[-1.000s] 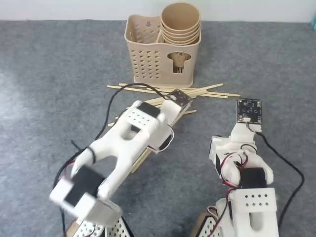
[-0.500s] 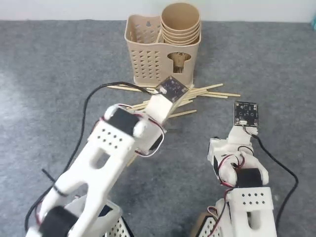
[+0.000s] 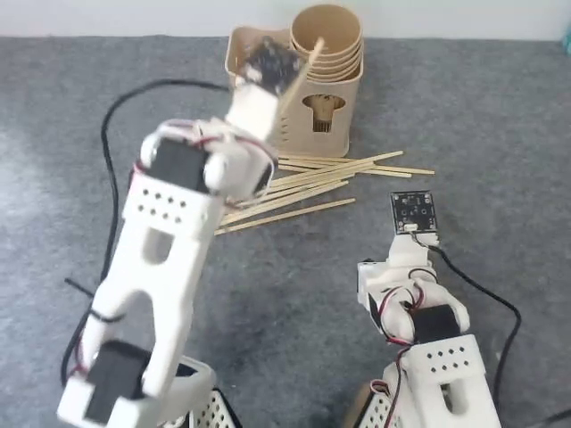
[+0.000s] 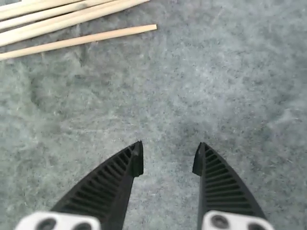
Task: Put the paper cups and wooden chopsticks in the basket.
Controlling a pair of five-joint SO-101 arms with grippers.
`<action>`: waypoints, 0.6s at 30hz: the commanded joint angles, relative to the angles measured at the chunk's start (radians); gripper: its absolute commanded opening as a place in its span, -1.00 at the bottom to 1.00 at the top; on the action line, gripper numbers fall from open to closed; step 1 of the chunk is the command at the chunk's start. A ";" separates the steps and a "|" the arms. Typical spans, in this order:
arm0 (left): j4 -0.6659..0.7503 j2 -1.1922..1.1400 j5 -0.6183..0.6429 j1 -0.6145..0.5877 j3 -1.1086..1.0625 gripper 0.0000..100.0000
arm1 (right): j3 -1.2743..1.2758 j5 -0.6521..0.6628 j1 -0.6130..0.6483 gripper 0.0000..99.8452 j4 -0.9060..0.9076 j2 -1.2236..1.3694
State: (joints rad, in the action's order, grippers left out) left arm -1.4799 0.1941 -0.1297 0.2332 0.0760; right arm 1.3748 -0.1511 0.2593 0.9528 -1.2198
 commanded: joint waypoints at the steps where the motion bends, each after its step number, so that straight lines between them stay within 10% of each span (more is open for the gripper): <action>1: 0.025 -0.018 -0.006 -0.008 0.211 -0.97 | 0.009 -0.003 0.005 -0.63 -0.045 -0.015; 11: 0.106 -0.106 0.078 -0.011 0.638 -0.97 | 0.031 0.000 0.010 -0.63 -0.071 -0.018; 18: 0.407 -0.288 0.080 -0.052 0.733 -0.97 | 0.031 0.000 0.010 -0.63 -0.071 -0.018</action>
State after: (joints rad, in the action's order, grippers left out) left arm -1.2221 -0.0545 -0.0652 0.2025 0.7434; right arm 1.4101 -0.1511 0.2608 0.9022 -1.2198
